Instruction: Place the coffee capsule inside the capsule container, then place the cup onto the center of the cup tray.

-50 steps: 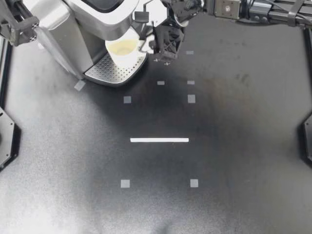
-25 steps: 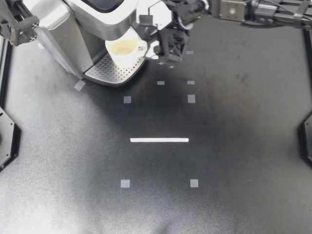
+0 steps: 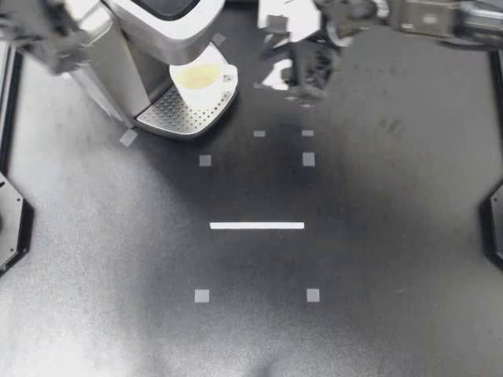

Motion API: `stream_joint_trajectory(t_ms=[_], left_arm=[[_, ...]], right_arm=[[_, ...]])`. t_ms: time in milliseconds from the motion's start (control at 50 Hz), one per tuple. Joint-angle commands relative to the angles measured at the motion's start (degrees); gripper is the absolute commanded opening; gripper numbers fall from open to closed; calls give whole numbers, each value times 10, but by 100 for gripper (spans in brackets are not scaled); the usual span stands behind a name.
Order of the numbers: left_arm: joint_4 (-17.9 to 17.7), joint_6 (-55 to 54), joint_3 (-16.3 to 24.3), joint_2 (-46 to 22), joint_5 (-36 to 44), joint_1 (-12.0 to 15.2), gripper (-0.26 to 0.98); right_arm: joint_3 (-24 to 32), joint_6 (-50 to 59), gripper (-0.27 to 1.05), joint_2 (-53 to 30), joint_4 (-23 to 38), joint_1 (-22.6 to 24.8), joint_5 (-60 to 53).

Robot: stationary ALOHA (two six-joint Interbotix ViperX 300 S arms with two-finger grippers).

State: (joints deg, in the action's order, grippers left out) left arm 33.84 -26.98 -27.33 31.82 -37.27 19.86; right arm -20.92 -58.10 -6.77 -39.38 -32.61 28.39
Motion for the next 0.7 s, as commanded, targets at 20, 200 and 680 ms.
stream_joint_trajectory(t_ms=[20,200,680], left_arm=[[2,3,48,-28,-40,-1,13],[2,12,102,-83,-98,0,13],[5,40,153,-125,-149,13,13]], right_arm=[[-23,-1,58,55,-24,-4,-14],[-79,-5,56,113,-83,0,-29],[-164,-6,47,180,-111,18,-117]])
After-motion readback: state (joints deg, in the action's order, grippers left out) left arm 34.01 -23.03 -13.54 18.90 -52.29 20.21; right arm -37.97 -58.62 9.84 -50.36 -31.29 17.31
